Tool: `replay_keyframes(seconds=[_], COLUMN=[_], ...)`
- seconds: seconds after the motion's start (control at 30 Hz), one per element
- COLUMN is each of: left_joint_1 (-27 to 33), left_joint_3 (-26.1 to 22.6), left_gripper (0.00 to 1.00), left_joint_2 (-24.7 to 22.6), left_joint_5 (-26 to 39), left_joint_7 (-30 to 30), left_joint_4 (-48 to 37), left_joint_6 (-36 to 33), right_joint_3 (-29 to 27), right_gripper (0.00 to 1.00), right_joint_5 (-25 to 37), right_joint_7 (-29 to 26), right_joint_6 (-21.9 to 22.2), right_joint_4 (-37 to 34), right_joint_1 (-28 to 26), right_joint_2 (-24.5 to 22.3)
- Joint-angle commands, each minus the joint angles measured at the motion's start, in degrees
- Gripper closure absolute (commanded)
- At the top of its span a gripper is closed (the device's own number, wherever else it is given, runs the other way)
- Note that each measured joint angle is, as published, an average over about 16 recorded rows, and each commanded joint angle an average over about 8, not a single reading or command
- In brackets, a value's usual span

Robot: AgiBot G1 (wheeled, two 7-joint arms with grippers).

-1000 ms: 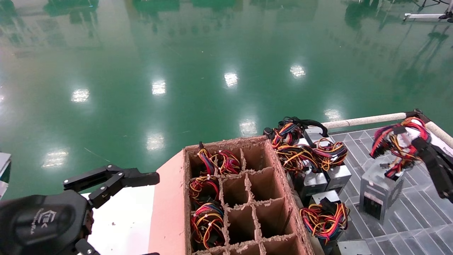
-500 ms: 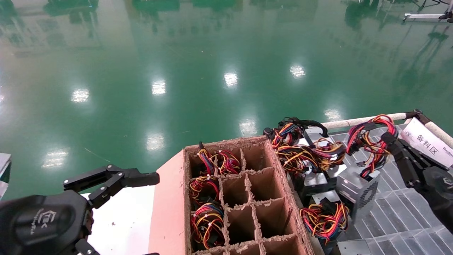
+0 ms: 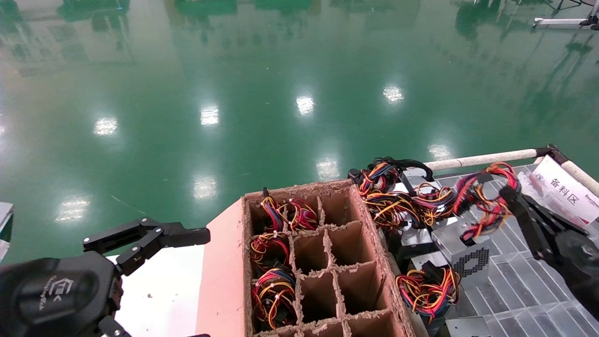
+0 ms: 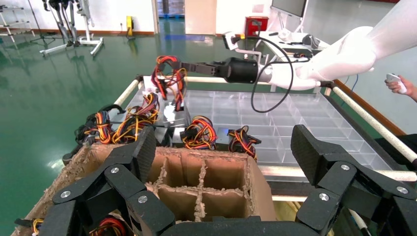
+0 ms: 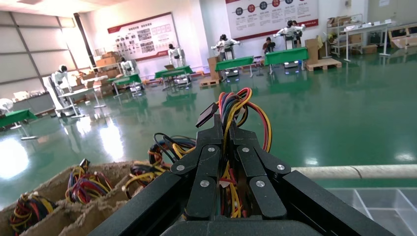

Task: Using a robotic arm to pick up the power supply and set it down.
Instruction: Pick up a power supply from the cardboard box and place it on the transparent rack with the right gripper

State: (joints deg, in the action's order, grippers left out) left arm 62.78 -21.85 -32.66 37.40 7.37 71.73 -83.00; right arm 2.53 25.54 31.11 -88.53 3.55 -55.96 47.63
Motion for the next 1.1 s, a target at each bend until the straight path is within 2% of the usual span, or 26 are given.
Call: replay_keyframes(seconds=[0.03, 0.37, 1.1], left_joint_1=[0.0, 0.0, 0.0], left_joint_3=[0.0, 0.0, 0.0], left_gripper=[0.0, 0.0, 0.0], left_joint_2=[0.0, 0.0, 0.0], left_joint_5=[0.0, 0.0, 0.0], left_joint_7=[0.0, 0.0, 0.0], left_joint_4=[0.0, 0.0, 0.0], left_joint_6=[0.0, 0.0, 0.0], right_joint_3=[-0.1, -1.9, -4.8], right_gripper=[1.0, 1.0, 1.0], right_joint_5=[-0.1, -2.9, -7.7], right_joint_7=[0.1, -0.3, -1.1], right_joint_6=[-0.6, -1.9, -1.5], right_joint_4=[-0.3, 1.3, 7.7], right_joint_1=[0.5, 6.3, 18.0], right_joint_2=[-0.5, -2.8, -6.6])
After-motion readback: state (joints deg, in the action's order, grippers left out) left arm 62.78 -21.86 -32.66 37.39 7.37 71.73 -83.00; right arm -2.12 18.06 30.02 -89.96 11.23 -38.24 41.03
